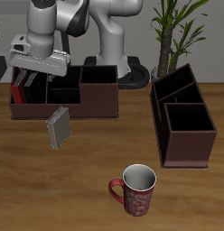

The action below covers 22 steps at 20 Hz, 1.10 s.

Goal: Place the red book into the back desk caddy's left compartment and place the black book into the back desk caddy's left compartment and place the yellow book into the left desk caddy's right compartment

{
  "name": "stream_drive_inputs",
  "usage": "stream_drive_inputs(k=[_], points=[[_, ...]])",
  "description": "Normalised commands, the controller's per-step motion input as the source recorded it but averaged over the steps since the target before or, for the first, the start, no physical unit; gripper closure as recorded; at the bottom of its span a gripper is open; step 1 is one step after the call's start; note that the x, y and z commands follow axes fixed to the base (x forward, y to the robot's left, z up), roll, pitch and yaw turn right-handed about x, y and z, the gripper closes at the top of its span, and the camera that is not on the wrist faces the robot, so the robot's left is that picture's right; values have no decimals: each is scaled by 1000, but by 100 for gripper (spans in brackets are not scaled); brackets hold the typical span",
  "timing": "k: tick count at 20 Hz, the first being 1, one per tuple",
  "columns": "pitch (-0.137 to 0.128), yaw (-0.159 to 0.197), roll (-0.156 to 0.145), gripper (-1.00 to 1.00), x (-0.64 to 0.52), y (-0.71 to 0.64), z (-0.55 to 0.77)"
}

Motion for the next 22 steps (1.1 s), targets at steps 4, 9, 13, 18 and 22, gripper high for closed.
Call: stream_drive_inputs(k=[4,9,13,18,22], points=[[-34,18,-39,-100,580,261,275],[-37,36,-56,-100,480,231,204],[-14,22,16,-100,490,208,95],[2,-33,85,-100,430,296,-58],[23,-53,145,-100,224,333,-227]])
